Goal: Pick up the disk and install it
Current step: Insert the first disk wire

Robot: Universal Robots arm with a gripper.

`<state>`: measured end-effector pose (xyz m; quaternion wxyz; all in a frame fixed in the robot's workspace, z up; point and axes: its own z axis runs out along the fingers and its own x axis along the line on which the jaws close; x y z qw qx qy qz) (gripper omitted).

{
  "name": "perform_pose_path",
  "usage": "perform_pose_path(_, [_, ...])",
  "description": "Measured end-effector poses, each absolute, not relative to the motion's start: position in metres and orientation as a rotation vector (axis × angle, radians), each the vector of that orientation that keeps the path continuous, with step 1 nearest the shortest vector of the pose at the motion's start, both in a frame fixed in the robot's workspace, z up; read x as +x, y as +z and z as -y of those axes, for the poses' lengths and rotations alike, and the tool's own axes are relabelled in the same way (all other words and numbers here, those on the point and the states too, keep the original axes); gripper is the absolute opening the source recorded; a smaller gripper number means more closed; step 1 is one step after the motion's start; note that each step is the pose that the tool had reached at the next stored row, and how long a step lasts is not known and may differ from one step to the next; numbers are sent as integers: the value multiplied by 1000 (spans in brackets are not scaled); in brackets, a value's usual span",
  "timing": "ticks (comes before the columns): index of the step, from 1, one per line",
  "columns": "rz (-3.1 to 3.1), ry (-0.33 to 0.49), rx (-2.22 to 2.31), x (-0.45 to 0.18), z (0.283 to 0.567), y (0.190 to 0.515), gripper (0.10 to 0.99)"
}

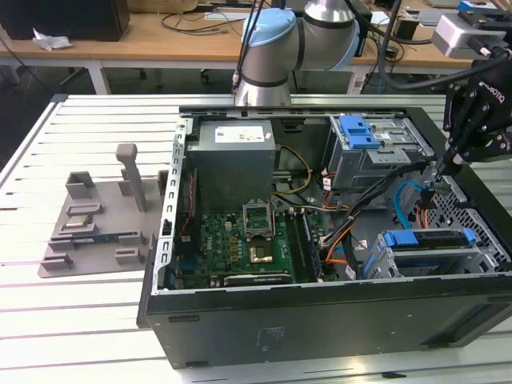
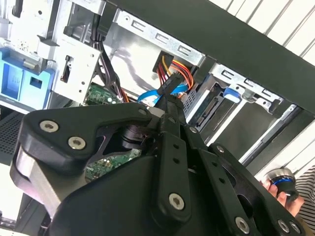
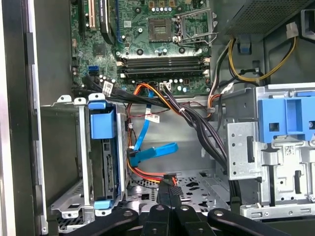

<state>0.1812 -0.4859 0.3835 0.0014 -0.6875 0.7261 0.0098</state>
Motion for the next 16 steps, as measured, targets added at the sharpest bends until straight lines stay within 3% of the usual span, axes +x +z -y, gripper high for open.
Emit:
perform_pose_path(8, [-2279,30,-2158,183,486,382,106])
perform_pose_path(9, [-2279,30,-2158,183,486,382,173])
perform_pose_path(12, [-2279,30,-2158,183,486,382,235])
perform_pose_path(13, [-2279,30,-2158,183,486,382,302])
perform_pose_path(16, [-2281,27,-2160,183,485,380,302])
